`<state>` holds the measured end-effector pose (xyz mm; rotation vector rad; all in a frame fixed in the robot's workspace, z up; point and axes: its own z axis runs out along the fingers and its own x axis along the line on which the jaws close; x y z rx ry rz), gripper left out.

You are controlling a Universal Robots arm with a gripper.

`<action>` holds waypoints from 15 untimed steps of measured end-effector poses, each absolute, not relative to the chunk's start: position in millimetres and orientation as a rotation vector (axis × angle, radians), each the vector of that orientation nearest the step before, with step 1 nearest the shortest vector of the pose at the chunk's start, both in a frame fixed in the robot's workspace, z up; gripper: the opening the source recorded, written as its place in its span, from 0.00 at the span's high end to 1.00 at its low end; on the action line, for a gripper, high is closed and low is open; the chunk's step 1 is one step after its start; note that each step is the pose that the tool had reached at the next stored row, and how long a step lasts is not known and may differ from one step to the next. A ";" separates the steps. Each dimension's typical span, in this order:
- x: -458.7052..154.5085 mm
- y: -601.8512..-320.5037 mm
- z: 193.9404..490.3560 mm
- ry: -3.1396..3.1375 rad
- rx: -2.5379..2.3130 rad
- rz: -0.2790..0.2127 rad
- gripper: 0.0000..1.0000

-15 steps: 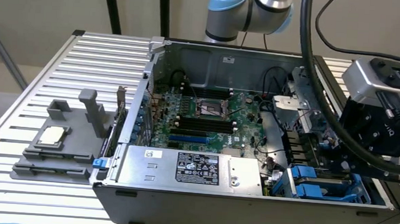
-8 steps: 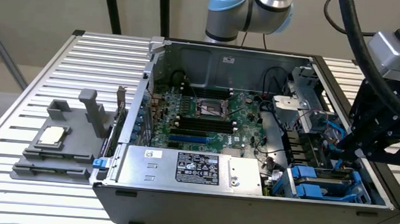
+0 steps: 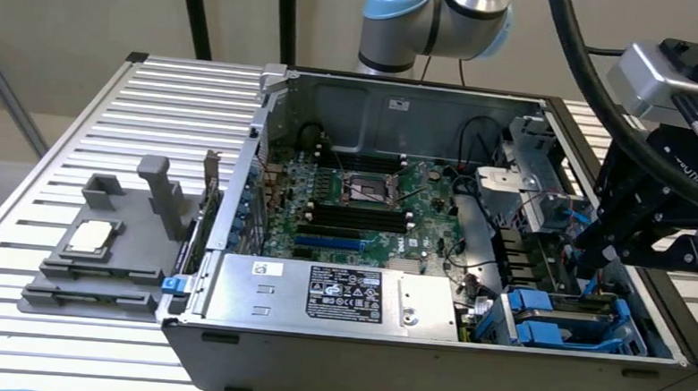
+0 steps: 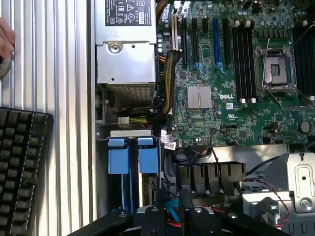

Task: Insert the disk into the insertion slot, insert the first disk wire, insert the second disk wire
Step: 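Insert the second disk wire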

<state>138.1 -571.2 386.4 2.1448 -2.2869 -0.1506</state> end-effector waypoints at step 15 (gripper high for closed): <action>134.2 -569.2 370.8 -2.278 2.122 -0.104 0.75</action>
